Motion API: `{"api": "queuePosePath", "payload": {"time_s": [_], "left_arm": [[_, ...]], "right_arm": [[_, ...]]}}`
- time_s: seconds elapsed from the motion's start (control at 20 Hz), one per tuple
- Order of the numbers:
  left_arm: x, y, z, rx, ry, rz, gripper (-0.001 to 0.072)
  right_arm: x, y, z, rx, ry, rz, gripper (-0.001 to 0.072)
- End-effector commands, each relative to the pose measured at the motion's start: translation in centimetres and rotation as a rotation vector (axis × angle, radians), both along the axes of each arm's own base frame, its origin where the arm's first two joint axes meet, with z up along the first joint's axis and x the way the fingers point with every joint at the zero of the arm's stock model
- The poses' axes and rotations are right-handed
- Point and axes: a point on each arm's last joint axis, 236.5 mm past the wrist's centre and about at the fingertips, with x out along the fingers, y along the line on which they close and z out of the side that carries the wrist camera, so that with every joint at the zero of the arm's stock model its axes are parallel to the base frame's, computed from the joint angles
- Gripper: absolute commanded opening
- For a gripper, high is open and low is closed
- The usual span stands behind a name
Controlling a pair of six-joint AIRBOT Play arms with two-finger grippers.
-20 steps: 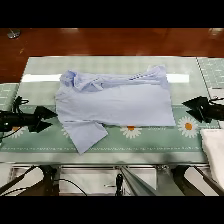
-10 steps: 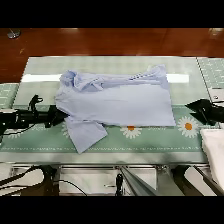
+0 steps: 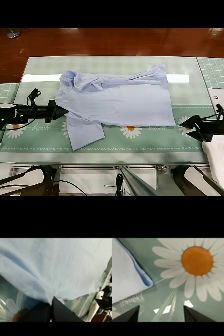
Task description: Fold the shirts.
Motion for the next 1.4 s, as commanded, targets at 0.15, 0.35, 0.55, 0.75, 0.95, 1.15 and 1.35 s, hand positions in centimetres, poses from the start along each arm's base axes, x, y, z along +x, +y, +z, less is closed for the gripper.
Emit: {"api": "queuePosePath", "payload": {"time_s": [0.15, 0.35, 0.55, 0.75, 0.95, 1.15, 1.35], "left_arm": [[0.0, -0.1, 0.2, -0.001, -0.014, -0.015, 0.0026], [0.0, -0.1, 0.2, -0.002, -0.014, -0.015, 0.0026], [0.5, -0.2, 0.8, -0.016, -0.030, -0.003, 0.0025], [9.0, -1.2, 16.7, -0.259, -0.441, 0.121, 0.0024], [11.5, 0.4, 37.8, -0.030, -0.967, 0.114, 0.0023], [6.4, 4.8, 52.2, 0.449, -1.240, 0.262, 0.0024], [-2.8, 7.0, 58.7, 0.800, -1.359, 0.400, 0.0024]], "right_arm": [[5.8, 4.3, -1.2, 0.093, -0.091, 0.042, 0.0628], [8.0, 6.1, -2.1, 0.109, -0.073, 0.107, 0.0614], [10.5, 7.7, -0.4, 0.093, -0.129, 0.207, 0.0017], [19.2, 6.7, 12.1, -0.016, -0.432, 0.244, 0.0017], [23.1, 5.4, 35.9, -0.241, -0.926, 0.280, 0.0017], [13.8, 5.0, 50.0, -0.561, -1.143, 0.333, 0.0017], [3.7, 4.9, 54.1, -0.732, -1.213, 0.255, 0.0017]]}}
